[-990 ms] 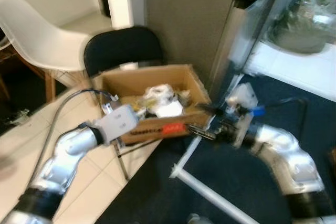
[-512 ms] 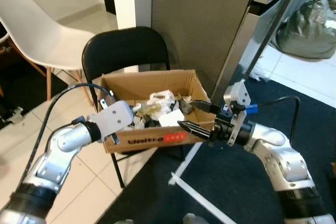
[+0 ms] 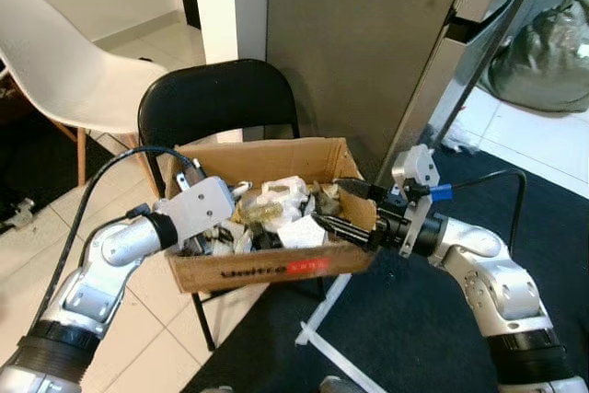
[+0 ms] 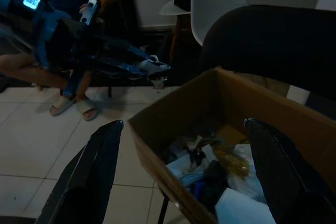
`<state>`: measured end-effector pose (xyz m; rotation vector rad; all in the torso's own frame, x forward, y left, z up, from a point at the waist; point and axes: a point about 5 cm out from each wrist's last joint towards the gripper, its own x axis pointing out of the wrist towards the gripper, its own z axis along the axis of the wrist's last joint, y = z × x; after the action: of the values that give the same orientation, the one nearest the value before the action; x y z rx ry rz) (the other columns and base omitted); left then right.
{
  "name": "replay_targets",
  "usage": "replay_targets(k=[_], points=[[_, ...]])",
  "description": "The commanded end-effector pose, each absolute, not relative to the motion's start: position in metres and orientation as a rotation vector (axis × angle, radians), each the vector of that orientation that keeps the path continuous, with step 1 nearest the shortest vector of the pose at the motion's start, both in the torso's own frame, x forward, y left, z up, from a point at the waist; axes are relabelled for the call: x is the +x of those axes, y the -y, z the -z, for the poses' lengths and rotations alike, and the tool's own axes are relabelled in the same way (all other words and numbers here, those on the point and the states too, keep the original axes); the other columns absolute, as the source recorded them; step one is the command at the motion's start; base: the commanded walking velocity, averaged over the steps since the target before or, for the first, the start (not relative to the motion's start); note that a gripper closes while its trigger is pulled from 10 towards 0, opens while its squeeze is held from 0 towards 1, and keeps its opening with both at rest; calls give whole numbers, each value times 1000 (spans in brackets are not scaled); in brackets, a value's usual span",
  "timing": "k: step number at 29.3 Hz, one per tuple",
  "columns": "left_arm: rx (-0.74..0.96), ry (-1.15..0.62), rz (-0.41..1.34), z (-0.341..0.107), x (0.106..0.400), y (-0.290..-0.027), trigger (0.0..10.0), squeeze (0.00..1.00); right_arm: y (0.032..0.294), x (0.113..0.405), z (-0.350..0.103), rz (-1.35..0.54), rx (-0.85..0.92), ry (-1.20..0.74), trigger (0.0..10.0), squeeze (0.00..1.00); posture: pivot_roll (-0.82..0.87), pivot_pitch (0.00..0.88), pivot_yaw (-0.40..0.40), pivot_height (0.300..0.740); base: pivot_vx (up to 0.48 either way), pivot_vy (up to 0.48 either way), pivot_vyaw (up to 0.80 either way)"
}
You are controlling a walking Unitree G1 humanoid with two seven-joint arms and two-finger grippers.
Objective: Picking trash to rubbish bin
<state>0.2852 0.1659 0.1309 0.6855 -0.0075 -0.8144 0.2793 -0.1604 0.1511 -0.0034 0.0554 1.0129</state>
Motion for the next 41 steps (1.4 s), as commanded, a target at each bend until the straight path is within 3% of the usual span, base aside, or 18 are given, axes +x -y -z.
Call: replay_targets(k=[1, 27, 28, 29, 41], points=[[696, -12, 814, -128, 285, -169, 10000, 0, 161, 279, -153, -1014, -14, -43, 10000, 0, 4, 0, -12, 740, 285, 0, 0], [681, -31, 796, -126, 286, -170, 10000, 0, 162, 279, -150, -1013, -17, -52, 10000, 0, 5, 0, -12, 740, 234, 0, 0], [671, -36, 792, -126, 286, -171, 10000, 533, 162, 279, -150, -1013, -18, -52, 10000, 0, 6, 0, -8, 740, 0, 0, 0], [662, -37, 791, -126, 286, -171, 10000, 1000, 162, 279, -150, -1013, -18, -53, 10000, 0, 6, 0, -8, 740, 0, 0, 0], [662, -38, 793, -126, 286, -172, 10000, 1000, 163, 279, -150, -1013, -20, -54, 10000, 0, 6, 0, -8, 740, 0, 0, 0]])
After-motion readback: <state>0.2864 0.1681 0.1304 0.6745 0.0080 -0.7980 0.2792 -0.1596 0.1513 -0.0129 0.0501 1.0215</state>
